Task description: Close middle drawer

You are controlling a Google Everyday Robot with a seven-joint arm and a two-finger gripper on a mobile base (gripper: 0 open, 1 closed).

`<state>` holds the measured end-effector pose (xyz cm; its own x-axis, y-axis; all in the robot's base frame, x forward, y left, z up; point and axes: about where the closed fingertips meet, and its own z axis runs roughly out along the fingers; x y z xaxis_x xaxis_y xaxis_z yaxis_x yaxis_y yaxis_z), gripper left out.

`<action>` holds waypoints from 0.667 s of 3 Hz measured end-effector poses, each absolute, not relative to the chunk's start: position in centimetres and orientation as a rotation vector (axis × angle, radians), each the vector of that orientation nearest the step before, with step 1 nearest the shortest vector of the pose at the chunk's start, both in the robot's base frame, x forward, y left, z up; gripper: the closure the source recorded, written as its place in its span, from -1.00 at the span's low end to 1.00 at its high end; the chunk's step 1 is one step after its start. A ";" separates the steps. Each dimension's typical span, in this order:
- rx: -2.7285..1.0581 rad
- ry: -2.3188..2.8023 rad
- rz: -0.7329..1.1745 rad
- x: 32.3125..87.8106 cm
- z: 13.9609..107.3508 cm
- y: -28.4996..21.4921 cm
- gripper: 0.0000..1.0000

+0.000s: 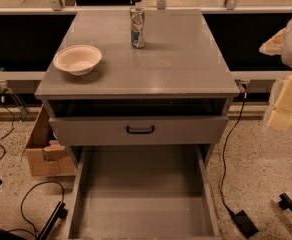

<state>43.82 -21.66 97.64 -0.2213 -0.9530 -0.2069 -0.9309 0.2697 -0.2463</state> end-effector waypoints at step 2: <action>-1.699 2.250 -0.126 43.7 95.7 -21.8 -1.00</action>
Offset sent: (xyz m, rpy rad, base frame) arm -0.0045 -0.0070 -0.0708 -0.0387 -0.0066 -0.0799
